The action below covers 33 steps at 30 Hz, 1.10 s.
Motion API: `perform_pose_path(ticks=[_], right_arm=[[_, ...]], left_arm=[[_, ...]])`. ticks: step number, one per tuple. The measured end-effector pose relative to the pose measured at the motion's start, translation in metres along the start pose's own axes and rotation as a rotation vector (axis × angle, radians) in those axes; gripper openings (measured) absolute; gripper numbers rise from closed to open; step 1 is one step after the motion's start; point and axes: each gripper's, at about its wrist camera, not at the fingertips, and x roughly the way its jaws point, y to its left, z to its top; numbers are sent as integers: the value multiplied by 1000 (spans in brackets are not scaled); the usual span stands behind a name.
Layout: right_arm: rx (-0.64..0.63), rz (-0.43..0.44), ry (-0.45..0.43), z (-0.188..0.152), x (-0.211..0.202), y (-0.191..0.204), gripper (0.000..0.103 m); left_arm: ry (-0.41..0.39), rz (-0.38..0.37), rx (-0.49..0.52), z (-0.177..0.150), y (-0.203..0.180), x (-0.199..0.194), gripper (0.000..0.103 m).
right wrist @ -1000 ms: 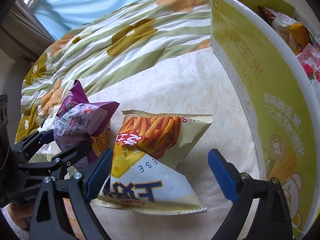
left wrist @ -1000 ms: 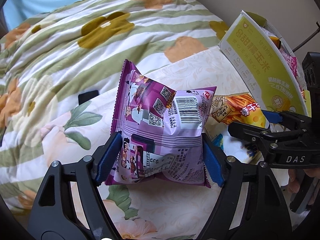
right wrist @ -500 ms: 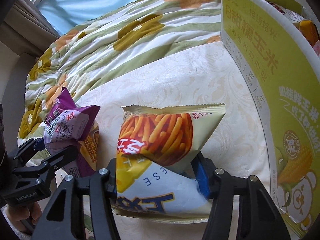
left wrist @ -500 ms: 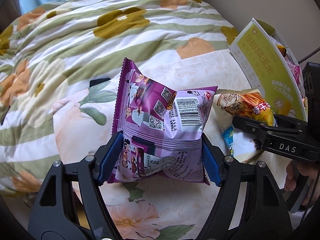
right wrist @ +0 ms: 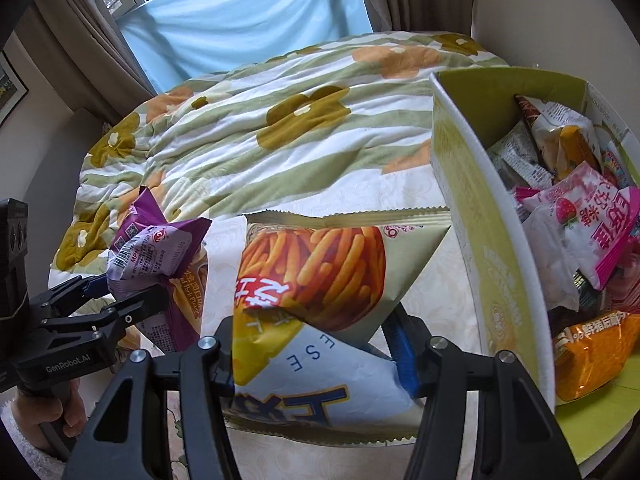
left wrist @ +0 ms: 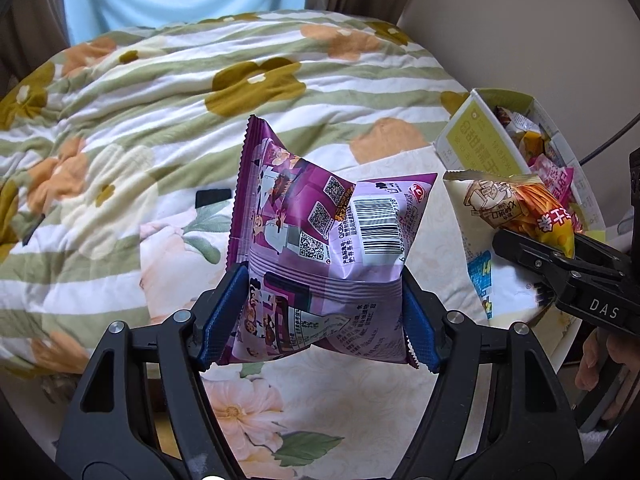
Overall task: Organize snacks
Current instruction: 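Carry both bags over the yellow box and open both tools to drop them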
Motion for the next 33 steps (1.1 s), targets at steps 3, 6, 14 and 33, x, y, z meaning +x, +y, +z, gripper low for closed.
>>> perform_pose_path(ticks=[3,6,14,33], right_arm=[[-29,23,-58,4,-31,-7,54],[-61,43,-121,6,-65,-22,54],[-111,57,-207,14,-133,-99,54],[-42,38,-196,20,-165,-248,54]], left_arm=[[-41,5,-7,7,-25,-23,70],[-83,7,-16,14,-59,-43,70],[-158,-31,-29,37,-179,-56,70],[-116,25,29,89,-334,16,103]])
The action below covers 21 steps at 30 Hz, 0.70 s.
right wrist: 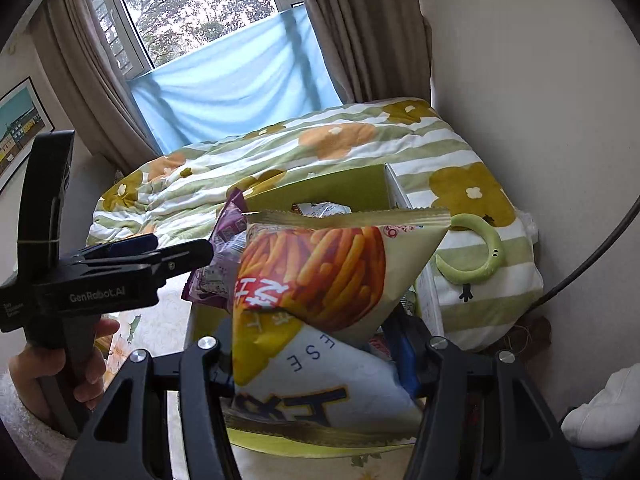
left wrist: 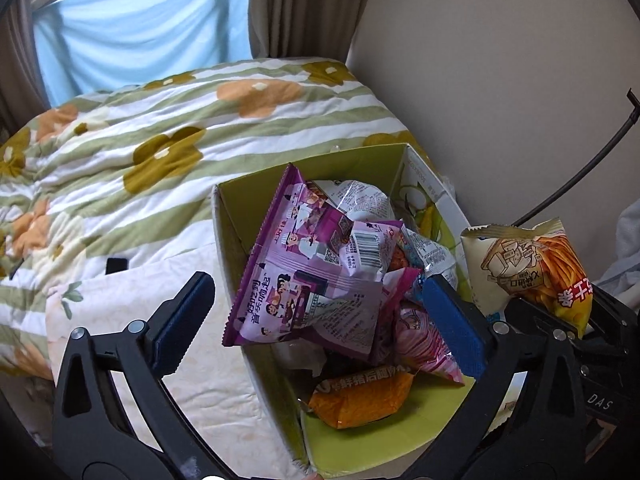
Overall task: Organize snacks
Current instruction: 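Carry both bags over the yellow box and open both tools to drop them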
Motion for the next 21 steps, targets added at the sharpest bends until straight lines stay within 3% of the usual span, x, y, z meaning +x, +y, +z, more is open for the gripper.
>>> perform_pose_path(ticks=[8,17,20,21], right_arm=[[-16,-3,14,0,-2,-8,54],[-111,98,45,-4,11,14,54],[-74,71,26,-7,18,14,56],[-54,71,28,-8,20,13,65]], left_arm=[[-18,18,-62,-38,26,-30,103],[-28,80,-187,-75,53,-59,103],[-21,102,-189,-87,58,-65,103],[-25,106,-189,-92,59,-68,103]])
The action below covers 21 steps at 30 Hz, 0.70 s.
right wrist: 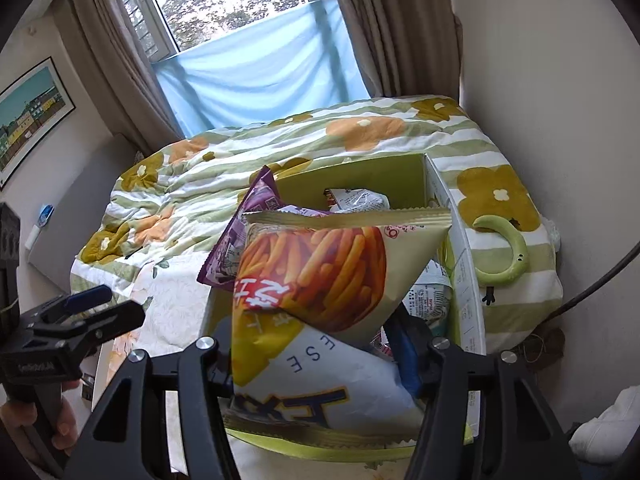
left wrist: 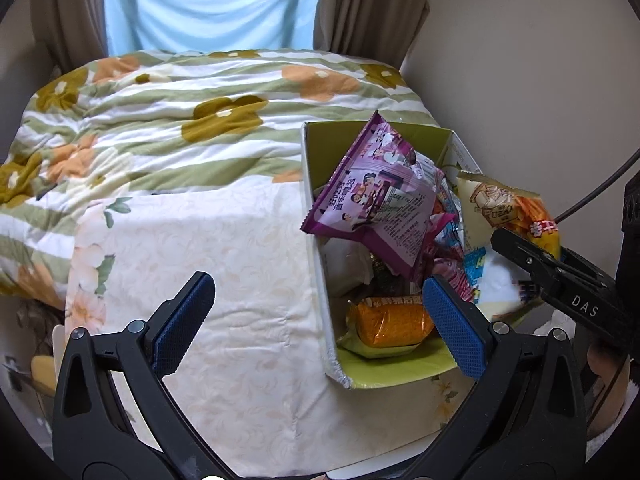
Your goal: Organize snacks
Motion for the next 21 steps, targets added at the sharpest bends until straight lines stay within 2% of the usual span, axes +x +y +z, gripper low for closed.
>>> perform_pose_path(ticks=[1,2,3,7,11,18,21], right_arm=[[15,2,1,-2,2,-1,74],[26,-6,3,-4,3,-1,98],[31,-21,5,-7,3,-1,103],[32,-82,-41,-22,-14,4,103],[31,-105,-82,-36,-37,16,103],[-20,-128,-168,-54,-82,61,103],[-54,-135,-218,-62,-106,83,103]], left_arm=[[-3,2,-1,-4,3,-3,103],[-5,2,-3,-8,5,-4,103],[-7,-1,-4,-12,7,-6,103],[-26,-16,13,-29,16,-21,103],[-60,-11,38,-41,25,-46,103],[-194,26,53,-60,42,-113,103],[-268,68,67,-71,45,-147,103]])
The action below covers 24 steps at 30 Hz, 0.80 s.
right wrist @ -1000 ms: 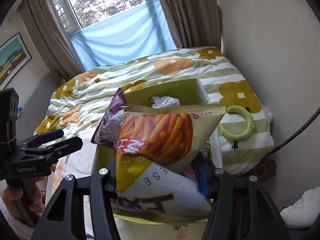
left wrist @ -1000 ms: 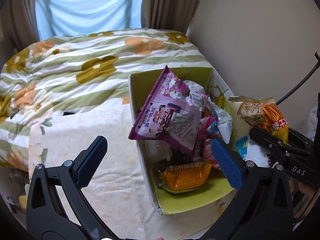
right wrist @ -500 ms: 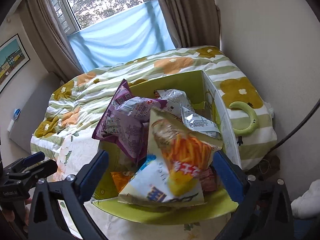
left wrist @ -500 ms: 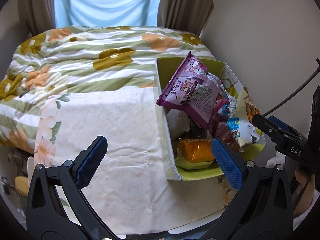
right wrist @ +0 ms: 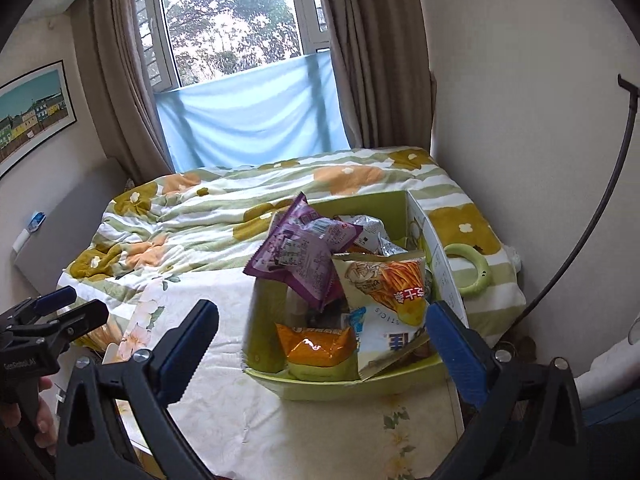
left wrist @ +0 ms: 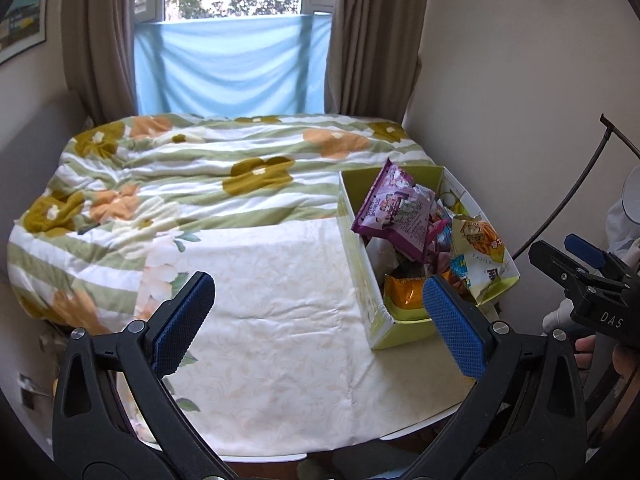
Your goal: Organize snacks
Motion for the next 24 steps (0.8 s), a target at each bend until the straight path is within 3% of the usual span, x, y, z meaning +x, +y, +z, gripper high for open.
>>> perform_pose_path(ticks=[4,8,16,24], right_arm=[[-41,-39,-53,-4,-35,21,103],[-61,-72,-87,-9,-59,34,103],[-91,-67,-100,-27,-75,49,103],[-87,-67,-90,-34,-77,49,103]], left_arm=[[-99,112,22,-9,3,-46,103],[-145,172,39,-21,6,-76,103],[-154,161,-5,-42,14,-98,103],[-156,166,-3,-44,8,-99,103]])
